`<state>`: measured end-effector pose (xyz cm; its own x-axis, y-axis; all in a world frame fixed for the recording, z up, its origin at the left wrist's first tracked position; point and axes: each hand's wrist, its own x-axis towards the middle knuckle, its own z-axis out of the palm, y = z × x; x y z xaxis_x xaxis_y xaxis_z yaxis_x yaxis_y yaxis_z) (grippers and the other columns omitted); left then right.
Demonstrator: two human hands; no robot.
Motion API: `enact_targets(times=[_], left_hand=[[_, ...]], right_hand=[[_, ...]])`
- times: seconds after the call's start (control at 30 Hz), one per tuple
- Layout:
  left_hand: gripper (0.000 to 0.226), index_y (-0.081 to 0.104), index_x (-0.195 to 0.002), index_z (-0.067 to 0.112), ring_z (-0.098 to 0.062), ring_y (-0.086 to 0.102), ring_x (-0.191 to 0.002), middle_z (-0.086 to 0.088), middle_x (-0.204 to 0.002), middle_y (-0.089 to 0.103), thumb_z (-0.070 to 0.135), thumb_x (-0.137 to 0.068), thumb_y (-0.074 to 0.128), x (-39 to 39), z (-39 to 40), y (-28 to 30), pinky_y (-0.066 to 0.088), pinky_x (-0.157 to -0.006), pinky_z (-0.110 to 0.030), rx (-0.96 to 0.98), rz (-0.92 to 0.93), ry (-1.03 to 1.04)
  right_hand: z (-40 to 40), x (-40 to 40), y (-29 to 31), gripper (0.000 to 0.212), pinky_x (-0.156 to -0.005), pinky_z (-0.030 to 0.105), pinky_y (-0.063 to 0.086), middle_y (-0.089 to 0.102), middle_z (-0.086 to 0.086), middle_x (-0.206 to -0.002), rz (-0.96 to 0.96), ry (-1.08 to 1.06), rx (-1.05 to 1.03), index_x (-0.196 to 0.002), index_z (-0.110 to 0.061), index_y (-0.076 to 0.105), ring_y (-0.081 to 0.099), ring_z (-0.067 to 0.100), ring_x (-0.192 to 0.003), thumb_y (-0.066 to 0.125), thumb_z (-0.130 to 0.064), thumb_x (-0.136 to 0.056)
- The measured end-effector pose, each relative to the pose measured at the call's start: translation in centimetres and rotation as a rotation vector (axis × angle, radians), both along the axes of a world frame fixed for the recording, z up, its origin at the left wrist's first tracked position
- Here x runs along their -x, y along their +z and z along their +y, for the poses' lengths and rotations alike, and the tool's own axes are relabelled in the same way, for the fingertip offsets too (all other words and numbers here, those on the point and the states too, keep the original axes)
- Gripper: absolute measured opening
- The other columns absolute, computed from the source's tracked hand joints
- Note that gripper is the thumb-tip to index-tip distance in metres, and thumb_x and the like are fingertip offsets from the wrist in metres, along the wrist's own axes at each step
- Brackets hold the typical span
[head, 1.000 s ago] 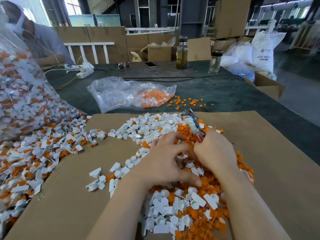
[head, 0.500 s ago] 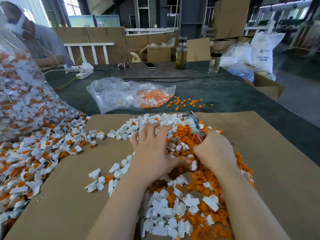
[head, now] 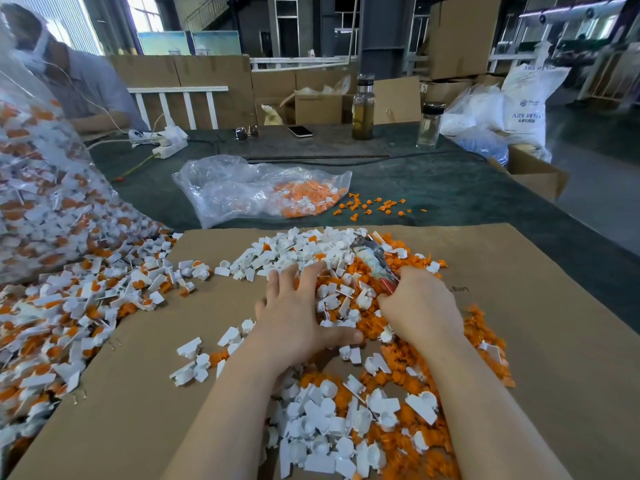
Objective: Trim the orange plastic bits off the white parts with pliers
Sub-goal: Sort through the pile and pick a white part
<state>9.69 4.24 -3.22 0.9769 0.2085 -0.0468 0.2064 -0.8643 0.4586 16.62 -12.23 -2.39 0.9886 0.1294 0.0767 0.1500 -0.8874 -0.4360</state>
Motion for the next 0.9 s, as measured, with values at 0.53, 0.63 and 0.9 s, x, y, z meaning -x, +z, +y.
enact_targets(times=[0.53,0.63,0.9], left_hand=[[0.111,0.023,-0.149,0.041,-0.024,0.025,-0.146,0.002,-0.159,0.017,0.064,-0.059,0.083,-0.8,-0.1,-0.1,0.032,-0.117,-0.044,0.106,-0.212,-0.022],[0.100,0.029,-0.148,0.043,-0.023,0.024,-0.145,0.002,-0.157,0.022,0.069,-0.064,0.076,-0.5,-0.2,0.5,0.028,-0.118,-0.048,0.112,-0.178,0.023],[0.029,0.060,-0.121,0.051,-0.013,0.038,-0.110,0.011,-0.107,0.043,0.053,-0.092,0.057,-0.1,0.1,1.1,0.024,-0.095,-0.032,-0.013,-0.310,-0.007]], right_hand=[[0.6,-0.4,-0.8,0.025,-0.052,0.025,0.045,0.050,-0.007,-0.088,-0.141,-0.005,0.045,-0.110,-0.024,0.055,0.053,0.012,-0.073,0.061,-0.037,-0.090],[0.4,-0.5,-0.9,0.027,-0.049,0.023,0.039,0.049,-0.008,-0.088,-0.149,0.000,0.016,-0.111,-0.025,0.054,0.053,0.012,-0.075,0.059,-0.042,-0.091],[0.3,-0.8,-0.6,0.024,-0.051,0.023,0.044,0.053,-0.011,-0.078,-0.177,-0.008,-0.216,-0.114,-0.019,0.060,0.056,0.009,-0.069,0.056,-0.031,-0.094]])
